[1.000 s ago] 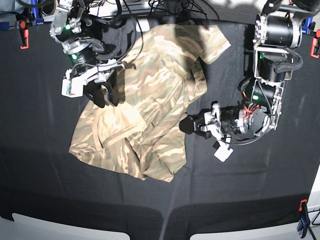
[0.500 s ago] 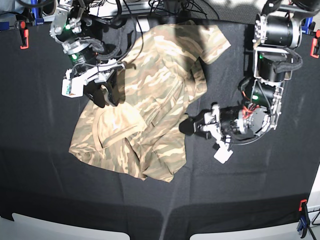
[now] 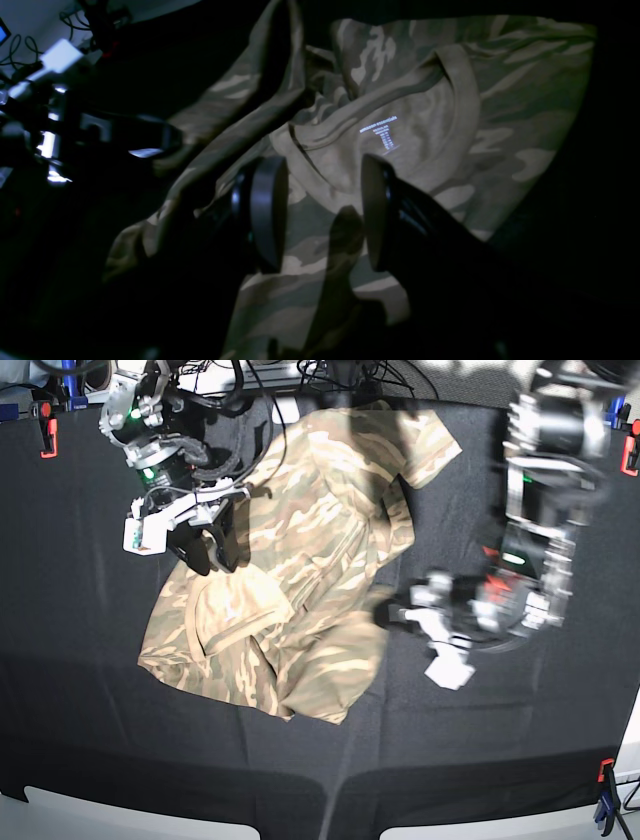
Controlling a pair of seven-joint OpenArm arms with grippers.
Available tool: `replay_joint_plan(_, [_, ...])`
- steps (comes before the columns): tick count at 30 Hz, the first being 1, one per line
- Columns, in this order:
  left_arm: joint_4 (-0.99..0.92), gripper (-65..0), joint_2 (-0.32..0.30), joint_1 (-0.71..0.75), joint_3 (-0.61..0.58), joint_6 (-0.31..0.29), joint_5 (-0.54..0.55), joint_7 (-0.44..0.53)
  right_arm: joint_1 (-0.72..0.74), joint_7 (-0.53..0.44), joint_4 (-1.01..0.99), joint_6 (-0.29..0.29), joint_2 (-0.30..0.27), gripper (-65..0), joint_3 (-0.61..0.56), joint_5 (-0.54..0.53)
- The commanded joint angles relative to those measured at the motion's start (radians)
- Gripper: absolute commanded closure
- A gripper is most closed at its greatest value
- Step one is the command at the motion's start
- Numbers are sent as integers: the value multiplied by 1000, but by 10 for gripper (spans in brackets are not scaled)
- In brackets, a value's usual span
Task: Layout the t-shirt on the table in an organized manner, then fold the t-shirt properly
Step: 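Grasp the shirt edge with the left gripper and drag it outward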
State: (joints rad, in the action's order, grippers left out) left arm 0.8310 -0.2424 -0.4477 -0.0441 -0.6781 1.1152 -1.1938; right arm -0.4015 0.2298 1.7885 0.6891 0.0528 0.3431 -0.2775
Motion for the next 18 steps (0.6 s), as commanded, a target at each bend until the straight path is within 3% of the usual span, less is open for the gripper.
replay_joint_plan(1, [17,0,-28,-38,5,-7,29,6,2,-27,18,9,0,-240,2,-15])
replay_joint_plan(18, [18,0,-406,-262,5,-3,40,-15,3,-27,18,9,-1,-239,2,-15])
